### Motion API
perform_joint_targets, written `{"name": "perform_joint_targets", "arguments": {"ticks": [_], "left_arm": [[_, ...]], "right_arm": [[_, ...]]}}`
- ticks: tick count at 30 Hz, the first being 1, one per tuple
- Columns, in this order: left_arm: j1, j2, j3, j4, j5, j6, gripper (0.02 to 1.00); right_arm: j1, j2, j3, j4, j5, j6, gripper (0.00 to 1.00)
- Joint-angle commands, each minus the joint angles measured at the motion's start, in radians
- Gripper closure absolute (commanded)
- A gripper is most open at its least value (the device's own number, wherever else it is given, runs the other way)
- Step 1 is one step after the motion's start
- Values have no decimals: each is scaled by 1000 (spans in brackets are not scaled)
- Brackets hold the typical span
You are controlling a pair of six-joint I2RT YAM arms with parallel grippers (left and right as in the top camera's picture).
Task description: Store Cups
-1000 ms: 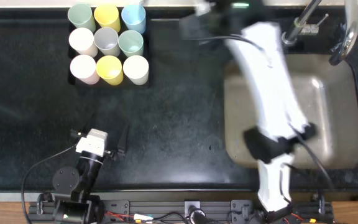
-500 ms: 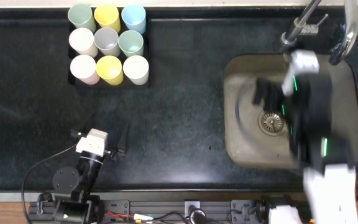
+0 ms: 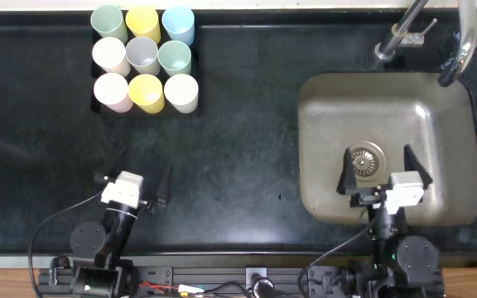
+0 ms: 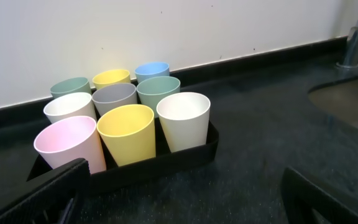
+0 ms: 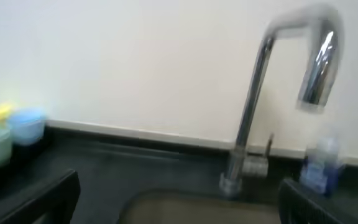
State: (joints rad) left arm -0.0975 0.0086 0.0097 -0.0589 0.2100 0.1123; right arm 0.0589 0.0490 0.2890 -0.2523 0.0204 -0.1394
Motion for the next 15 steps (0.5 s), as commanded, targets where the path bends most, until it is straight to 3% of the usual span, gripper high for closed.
{"name": "perform_joint_targets", "arguments": {"ticks": [1, 4, 6, 8, 11, 15], "left_arm": [[5, -6, -2, -2, 14, 11, 20], [5, -6, -2, -2, 14, 11, 18], [5, -6, -2, -2, 14, 11, 18], [5, -6, -2, -2, 14, 11, 18], [5, -6, -2, -2, 14, 11, 18], [5, -6, -2, -2, 14, 11, 18]], "right_arm": [[-4, -7, -179, 299, 55, -114, 5], [-9, -7, -283, 488, 143, -178, 3], [-11, -7, -284, 486, 162, -179, 3], [-13, -7, -284, 452, 160, -179, 3], [-13, -7, -284, 201, 160, -179, 5], [-13, 15, -284, 187, 126, -175, 3]]}}
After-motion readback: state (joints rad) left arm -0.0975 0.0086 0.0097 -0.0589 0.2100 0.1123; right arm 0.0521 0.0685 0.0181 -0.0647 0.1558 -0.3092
